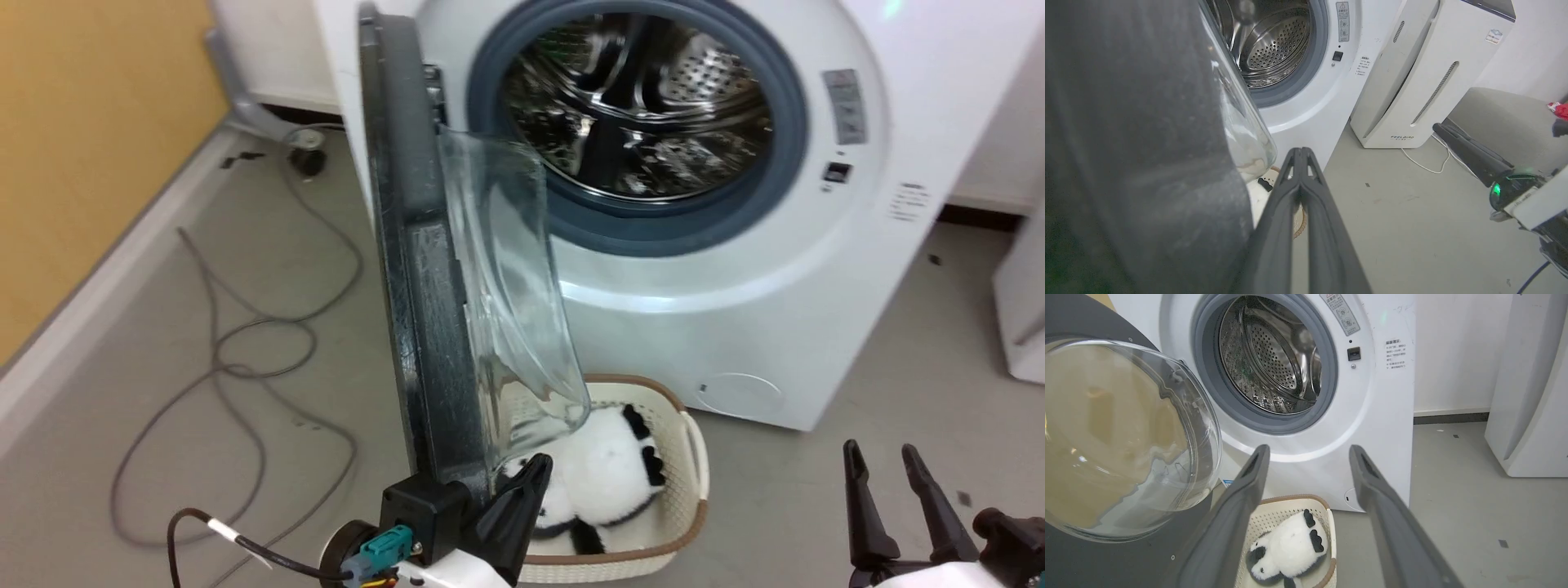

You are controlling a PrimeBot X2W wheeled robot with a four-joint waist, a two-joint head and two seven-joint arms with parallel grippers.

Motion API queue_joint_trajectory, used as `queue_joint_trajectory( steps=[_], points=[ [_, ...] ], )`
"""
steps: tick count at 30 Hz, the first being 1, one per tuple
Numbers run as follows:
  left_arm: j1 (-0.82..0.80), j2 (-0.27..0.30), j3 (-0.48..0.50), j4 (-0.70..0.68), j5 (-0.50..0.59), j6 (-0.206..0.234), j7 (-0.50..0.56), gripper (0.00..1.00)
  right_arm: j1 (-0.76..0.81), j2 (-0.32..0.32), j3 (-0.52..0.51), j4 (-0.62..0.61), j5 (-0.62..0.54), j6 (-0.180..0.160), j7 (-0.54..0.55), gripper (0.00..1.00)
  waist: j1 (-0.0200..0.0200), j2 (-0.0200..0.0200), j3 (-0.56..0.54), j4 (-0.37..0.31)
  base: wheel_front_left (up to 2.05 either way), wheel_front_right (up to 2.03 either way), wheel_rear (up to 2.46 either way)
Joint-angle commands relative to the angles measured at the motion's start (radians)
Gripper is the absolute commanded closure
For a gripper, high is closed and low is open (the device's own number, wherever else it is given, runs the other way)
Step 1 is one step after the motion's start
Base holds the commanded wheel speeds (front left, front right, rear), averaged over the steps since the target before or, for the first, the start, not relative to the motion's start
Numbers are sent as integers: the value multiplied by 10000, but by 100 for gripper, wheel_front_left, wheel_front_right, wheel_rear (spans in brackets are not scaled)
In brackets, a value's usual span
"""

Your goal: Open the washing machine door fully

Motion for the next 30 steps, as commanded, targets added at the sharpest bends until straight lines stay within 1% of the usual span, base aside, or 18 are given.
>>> queue_joint_trajectory(
  steps=[1,8,15,23,30],
  points=[
    [-29,98,101,20,11,67,-32,100,-6,8,31,53,71,8,-80,0,0,-1,-62,351,0,0,0],
    [-21,283,400,-113,-49,214,-60,100,-56,48,81,243,100,8,-201,0,0,-1,-136,1195,0,0,0],
    [-25,542,843,-240,-158,373,-74,100,-96,79,217,348,100,8,-264,0,0,-1,-181,1809,0,0,0],
    [44,771,1492,-156,-369,613,-288,100,-65,96,389,350,61,8,-219,0,0,-1,-109,2160,0,0,0],
    [-53,1013,2345,38,-572,863,-726,100,-102,-23,432,91,-43,8,-18,0,0,-1,316,2177,0,0,0]
  ],
)
